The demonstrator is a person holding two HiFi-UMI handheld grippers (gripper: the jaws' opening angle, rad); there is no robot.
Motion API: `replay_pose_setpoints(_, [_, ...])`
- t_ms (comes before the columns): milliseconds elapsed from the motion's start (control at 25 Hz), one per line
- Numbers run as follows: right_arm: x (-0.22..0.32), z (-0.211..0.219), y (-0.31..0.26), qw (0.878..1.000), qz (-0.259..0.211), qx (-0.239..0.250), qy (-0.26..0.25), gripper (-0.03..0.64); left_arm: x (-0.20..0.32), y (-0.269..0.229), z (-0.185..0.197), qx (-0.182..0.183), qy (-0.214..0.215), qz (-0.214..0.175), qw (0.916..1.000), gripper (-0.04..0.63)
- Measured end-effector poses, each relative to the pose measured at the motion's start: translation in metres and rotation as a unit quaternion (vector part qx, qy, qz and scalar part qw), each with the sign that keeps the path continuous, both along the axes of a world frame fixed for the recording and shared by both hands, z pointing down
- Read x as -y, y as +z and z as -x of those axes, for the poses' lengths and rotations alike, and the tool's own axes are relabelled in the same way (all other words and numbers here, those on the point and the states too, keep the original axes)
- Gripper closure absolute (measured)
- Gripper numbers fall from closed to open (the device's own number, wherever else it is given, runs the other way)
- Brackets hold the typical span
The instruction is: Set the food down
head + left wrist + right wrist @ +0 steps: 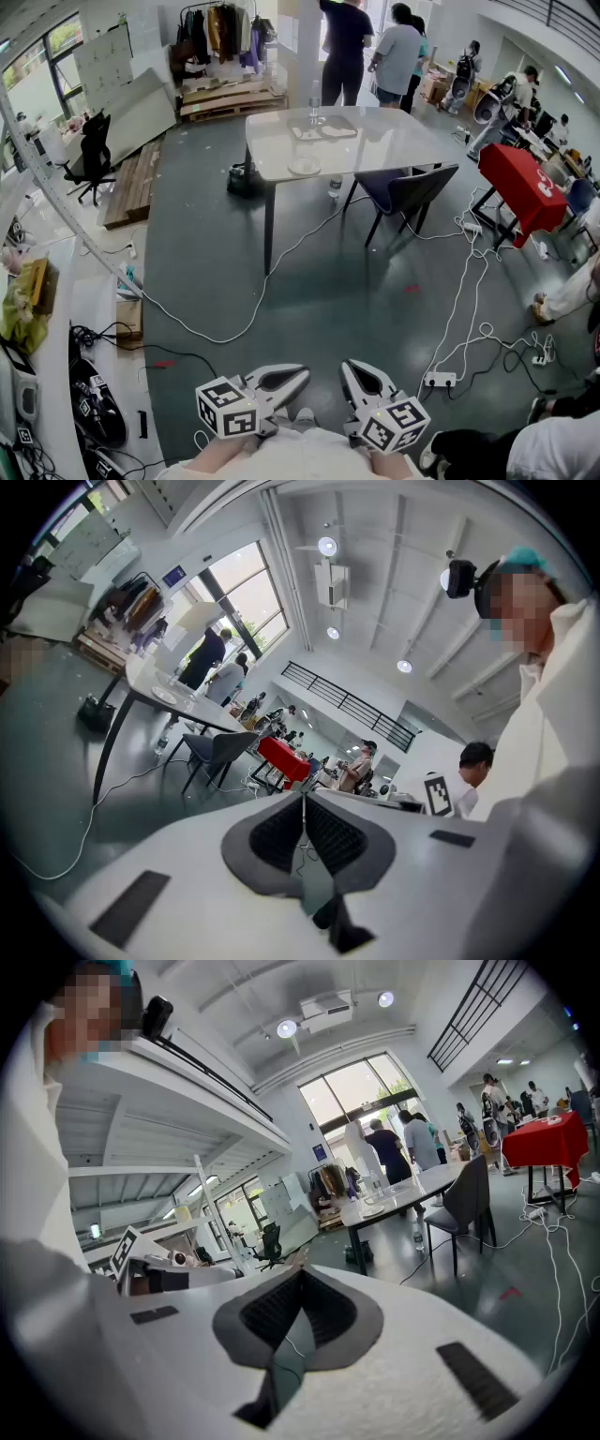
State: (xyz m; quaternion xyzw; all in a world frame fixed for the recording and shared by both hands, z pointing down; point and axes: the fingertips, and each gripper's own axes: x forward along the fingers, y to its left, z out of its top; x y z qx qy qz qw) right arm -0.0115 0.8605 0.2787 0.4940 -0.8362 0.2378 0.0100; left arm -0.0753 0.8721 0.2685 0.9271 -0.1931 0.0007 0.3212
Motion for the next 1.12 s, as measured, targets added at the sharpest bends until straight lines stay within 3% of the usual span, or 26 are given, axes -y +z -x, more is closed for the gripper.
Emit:
replay_pose_setpoints(280, [-0.003,-0.006,0.001,0.999,0.012,0.031,0.013,0.615,-0.003,-0.006,-0.003,-0.005,0.010,0.006,0.9999,0.575])
replay_pose_setpoints(560, [-0.002,-0.013,-0.001,1.000,0.008,0.012,0.006,0.615,-0.002,-0.009,-0.011,-0.018,0.009,0.012,0.9997,0.575])
replay_pose_setpoints(840, [-0.001,-0.013,-0.009,1.000,-0.017,0.003,-0.002,0.615,-0.001,-0.002,-0.014,-0.006,0.012,0.012,0.9998,0.575])
replay_pose_setpoints(1120, [-0.006,-0.021,0.001,0.999,-0.003,0.034,-0.029,0.615,-0.002,0.010,-0.026,-0.015,0.010,0.029,0.9994,0.575])
